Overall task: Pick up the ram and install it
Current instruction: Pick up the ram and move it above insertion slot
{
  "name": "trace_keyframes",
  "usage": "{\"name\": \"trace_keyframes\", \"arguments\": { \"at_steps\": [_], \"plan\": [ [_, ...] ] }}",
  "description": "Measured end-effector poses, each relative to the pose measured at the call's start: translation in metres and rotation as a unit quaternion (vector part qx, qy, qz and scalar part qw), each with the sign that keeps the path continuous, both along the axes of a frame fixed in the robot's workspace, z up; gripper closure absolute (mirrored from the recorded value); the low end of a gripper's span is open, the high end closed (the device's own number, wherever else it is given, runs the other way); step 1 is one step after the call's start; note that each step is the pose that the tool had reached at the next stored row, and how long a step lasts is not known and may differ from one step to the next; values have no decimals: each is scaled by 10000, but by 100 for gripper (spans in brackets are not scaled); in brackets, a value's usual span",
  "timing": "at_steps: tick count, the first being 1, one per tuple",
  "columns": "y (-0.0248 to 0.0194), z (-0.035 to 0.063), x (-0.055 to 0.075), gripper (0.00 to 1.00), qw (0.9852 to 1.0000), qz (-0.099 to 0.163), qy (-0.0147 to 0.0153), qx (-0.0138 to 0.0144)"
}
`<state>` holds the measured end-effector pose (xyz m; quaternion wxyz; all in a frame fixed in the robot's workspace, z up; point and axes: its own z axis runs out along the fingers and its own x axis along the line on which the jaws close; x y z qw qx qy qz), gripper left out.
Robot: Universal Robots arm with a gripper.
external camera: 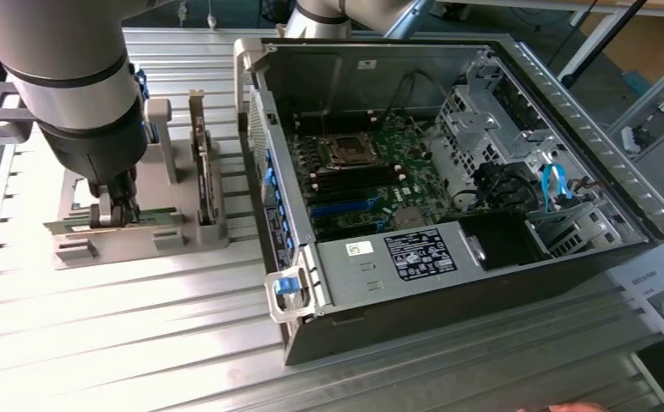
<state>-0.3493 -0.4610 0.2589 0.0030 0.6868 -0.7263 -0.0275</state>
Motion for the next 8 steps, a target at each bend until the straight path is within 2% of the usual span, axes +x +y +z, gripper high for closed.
{"name": "trace_keyframes", "arguments": {
  "at_steps": [8],
  "plan": [
    [0,120,0,88,10000,0,0,0]
  ]
}}
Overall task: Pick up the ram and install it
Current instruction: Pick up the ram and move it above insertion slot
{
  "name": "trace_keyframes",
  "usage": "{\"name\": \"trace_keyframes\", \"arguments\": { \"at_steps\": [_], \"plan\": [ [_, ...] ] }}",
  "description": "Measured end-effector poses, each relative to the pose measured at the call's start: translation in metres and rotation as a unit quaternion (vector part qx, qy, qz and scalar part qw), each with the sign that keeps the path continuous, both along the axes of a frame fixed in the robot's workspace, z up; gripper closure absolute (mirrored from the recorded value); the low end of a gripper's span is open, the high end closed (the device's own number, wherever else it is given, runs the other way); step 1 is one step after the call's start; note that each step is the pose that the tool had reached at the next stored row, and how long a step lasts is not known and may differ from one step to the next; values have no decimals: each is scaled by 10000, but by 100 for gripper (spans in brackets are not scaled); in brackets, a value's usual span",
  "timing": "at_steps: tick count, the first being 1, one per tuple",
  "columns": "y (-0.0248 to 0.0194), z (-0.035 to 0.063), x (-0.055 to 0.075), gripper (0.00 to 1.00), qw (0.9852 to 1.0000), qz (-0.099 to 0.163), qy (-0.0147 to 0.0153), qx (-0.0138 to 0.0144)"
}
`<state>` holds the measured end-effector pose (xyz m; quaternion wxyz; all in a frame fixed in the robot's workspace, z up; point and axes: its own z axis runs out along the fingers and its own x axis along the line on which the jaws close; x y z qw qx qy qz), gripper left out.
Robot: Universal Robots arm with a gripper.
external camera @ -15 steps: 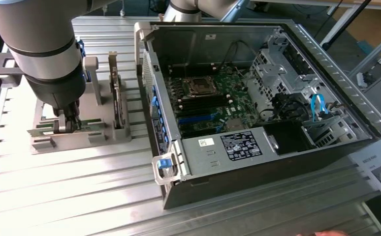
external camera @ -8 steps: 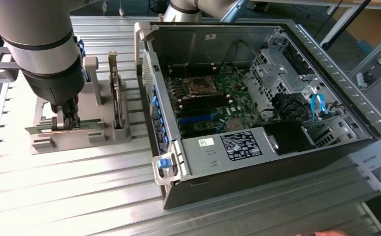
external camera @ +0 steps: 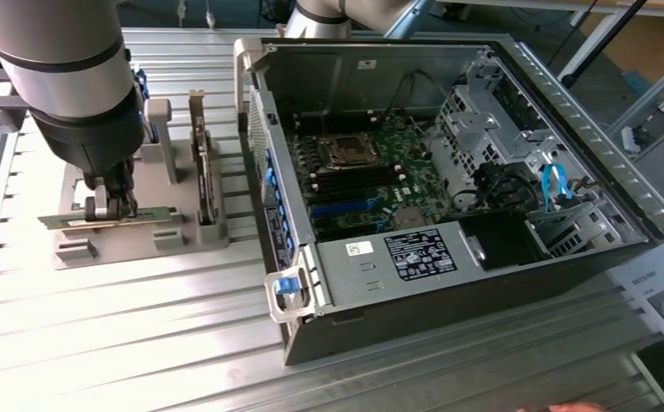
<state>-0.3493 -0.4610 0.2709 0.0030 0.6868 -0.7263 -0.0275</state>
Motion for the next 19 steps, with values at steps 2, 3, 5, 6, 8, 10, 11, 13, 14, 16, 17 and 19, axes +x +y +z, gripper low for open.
{"name": "trace_keyframes", "arguments": {
  "at_steps": [2,3,5,6,8,10,11,13,14,16,17,19],
  "plan": [
    [0,31,0,88,10000,0,0,0],
    [0,47,0,88,10000,0,0,0],
    [0,79,0,88,10000,0,0,0],
    [0,95,0,88,10000,0,-1,0],
    [0,130,0,88,10000,0,0,0],
    [0,162,0,88,10000,0,0,0],
    [0,178,0,88,10000,0,0,1],
    [0,210,0,88,10000,0,0,0],
    [0,234,0,88,10000,0,0,0],
    [0,267,0,88,10000,0,0,0],
    [0,284,0,88,10000,0,0,0],
    [0,318,0,88,10000,0,0,0]
  ]
}}
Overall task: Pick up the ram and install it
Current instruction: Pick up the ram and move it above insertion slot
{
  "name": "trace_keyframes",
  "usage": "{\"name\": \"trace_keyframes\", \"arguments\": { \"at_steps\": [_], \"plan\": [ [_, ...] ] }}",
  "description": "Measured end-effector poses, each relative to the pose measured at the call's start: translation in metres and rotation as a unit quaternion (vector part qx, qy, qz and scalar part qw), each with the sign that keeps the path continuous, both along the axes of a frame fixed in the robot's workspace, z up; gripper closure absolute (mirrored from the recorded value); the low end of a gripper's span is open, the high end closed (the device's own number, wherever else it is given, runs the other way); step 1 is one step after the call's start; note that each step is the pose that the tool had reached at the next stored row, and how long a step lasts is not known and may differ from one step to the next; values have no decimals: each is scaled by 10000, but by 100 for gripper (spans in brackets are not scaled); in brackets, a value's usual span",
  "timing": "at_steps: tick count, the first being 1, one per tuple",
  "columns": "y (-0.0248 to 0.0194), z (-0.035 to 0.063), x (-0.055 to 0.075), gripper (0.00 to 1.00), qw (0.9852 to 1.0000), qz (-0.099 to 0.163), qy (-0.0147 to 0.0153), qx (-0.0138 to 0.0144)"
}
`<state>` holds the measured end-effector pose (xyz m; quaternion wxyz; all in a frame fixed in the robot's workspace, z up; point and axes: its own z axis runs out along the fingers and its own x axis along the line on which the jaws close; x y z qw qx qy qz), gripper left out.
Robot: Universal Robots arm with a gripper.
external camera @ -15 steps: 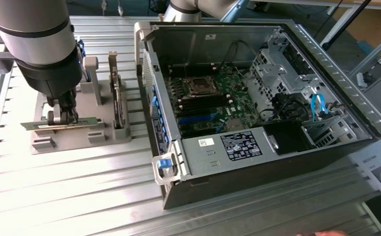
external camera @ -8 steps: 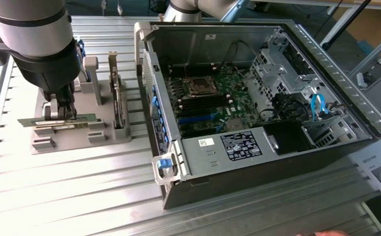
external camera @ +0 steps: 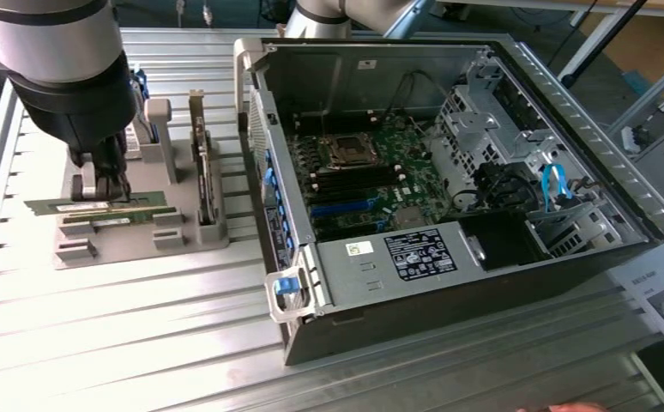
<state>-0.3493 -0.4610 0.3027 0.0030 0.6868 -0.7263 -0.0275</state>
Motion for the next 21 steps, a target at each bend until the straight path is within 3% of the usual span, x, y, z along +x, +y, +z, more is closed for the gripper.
{"name": "trace_keyframes", "arguments": {
  "at_steps": [21],
  "plan": [
    [0,375,0,88,10000,0,0,0]
  ]
}}
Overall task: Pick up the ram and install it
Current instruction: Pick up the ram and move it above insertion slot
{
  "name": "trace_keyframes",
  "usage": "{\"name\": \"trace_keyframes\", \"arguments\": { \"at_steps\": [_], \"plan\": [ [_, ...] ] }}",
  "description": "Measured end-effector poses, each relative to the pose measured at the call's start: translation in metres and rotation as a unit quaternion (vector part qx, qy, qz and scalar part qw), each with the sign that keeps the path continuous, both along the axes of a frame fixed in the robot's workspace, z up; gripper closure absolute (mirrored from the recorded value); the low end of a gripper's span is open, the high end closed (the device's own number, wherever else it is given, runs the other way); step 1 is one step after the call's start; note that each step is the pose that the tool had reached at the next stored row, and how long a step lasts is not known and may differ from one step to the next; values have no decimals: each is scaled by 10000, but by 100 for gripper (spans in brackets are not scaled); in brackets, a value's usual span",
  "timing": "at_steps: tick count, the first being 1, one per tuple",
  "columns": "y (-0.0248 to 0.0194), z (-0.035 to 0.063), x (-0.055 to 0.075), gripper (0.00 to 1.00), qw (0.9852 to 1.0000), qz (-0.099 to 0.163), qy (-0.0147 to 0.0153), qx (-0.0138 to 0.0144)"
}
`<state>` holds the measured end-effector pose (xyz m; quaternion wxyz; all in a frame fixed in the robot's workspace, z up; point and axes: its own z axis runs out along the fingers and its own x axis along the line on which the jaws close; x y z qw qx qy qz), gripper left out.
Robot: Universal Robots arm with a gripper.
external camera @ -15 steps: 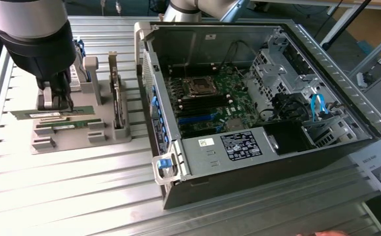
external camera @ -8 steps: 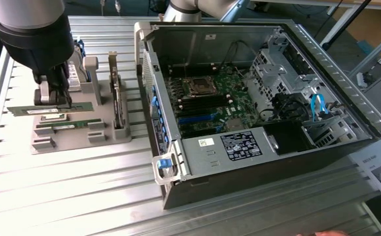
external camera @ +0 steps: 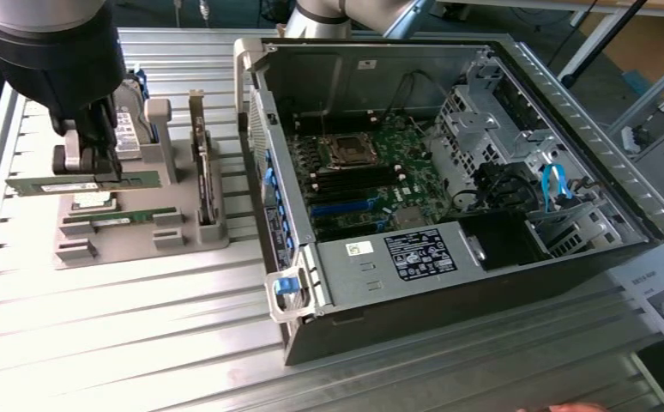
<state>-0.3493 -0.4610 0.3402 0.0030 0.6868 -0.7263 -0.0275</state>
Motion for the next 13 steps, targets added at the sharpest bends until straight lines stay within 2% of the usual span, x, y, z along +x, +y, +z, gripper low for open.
{"name": "trace_keyframes", "arguments": {
  "at_steps": [13],
  "plan": [
    [0,213,0,88,10000,0,0,0]
  ]
}}
